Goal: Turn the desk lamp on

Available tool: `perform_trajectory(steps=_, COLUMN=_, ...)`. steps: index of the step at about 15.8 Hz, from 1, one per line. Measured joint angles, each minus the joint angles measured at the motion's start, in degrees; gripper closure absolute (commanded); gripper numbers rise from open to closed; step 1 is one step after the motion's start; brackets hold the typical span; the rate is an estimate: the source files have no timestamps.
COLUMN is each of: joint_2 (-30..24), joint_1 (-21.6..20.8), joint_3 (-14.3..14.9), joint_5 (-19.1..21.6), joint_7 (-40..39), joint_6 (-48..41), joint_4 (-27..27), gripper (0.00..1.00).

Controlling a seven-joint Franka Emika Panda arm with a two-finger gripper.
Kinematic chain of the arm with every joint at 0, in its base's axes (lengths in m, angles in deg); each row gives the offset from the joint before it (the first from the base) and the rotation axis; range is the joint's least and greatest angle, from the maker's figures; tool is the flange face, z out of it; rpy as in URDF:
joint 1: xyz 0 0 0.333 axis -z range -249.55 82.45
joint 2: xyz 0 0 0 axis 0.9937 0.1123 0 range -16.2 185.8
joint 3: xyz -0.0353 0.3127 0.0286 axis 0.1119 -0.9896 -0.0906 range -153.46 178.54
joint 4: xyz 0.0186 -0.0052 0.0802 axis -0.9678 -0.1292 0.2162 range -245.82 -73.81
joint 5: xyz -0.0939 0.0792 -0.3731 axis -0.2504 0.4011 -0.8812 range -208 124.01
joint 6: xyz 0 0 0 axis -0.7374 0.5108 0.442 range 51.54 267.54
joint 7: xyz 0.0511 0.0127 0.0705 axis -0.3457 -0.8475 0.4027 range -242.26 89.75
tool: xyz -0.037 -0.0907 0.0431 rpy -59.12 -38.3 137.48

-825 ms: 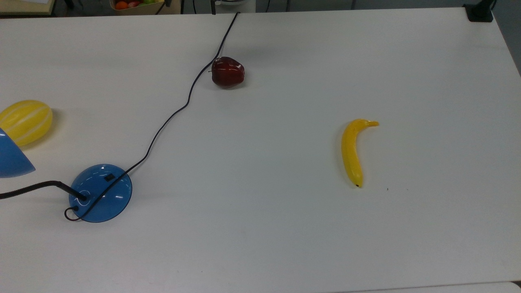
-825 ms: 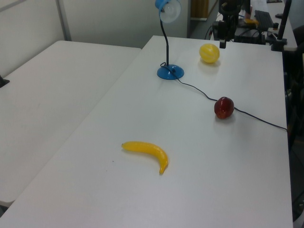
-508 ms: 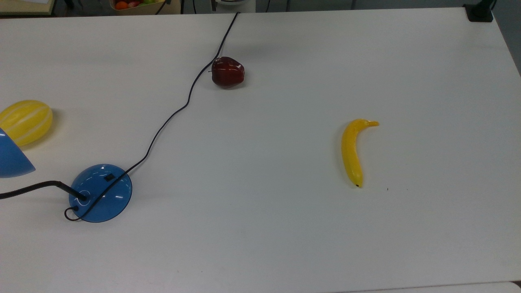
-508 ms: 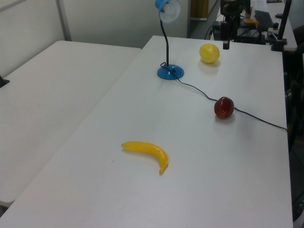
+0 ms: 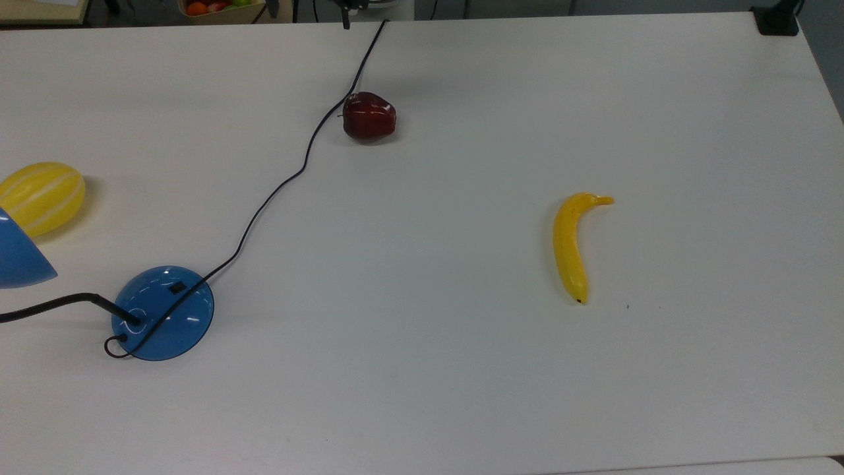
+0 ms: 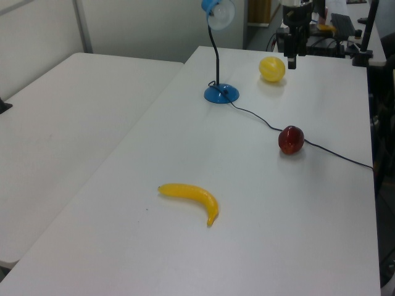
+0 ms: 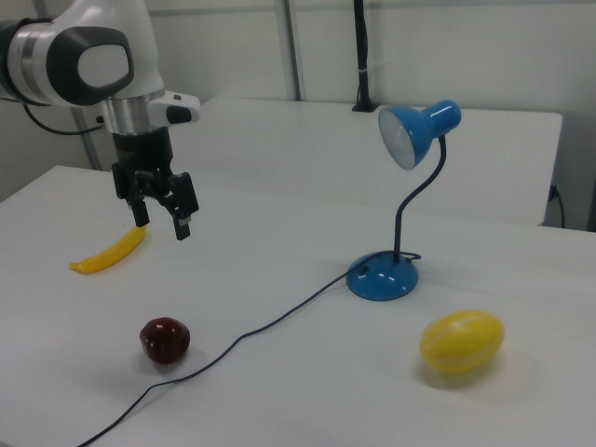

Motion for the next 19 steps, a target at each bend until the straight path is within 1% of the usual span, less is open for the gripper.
perform_trajectory(steps=2, joint_2=1.1, joint_1=0.0, joint_3=0.1, joint_5=0.0, joint_7=0.0, joint_6=1.2, joint_4=1.3, gripper=0.01)
perform_trajectory(steps=4, joint_2=2.8, joint_1=0.0, joint_3=0.2, joint_5=0.0, joint_7=0.9, joint_6=3.9, joint_4=2.3, gripper=0.28)
perform_trajectory(steps=5, joint_2=3.7, joint_1=0.1, joint_3=0.4, joint_5=0.0, joint_7=1.7, joint_6=5.8, joint_4=2.4, gripper=0.44)
perform_trajectory(steps=7, joint_2=5.4, joint_1=0.7, joint_3=1.4, joint_5=0.0, joint_7=2.8, joint_6=11.2, joint_4=2.6, gripper=0.73)
perform_trajectory(steps=9, joint_2=6.7, joint_1=1.3, joint_3=3.5, joint_5=0.5, joint_7=2.9, joint_6=16.1, joint_4=2.7, gripper=0.89)
perform_trajectory(steps=10, joint_2=7.5, joint_1=1.6, joint_3=4.6, joint_5=1.3, joint_7=2.8, joint_6=18.9, joint_4=2.7, gripper=0.95)
perform_trajectory(steps=12, joint_2=9.4, joint_1=2.3, joint_3=6.0, joint_5=2.8, joint_7=2.8, joint_6=24.4, joint_4=2.8, gripper=1.00)
perform_trajectory(steps=14, joint_2=12.8, joint_1=3.3, joint_3=6.3, joint_5=3.9, joint_7=2.9, joint_6=29.4, joint_4=3.8, gripper=1.00)
perform_trajectory(steps=19, joint_2=22.1, joint_1=4.5, joint_3=6.4, joint_5=4.2, joint_7=5.1, joint_6=40.0, joint_4=6.8, gripper=1.00)
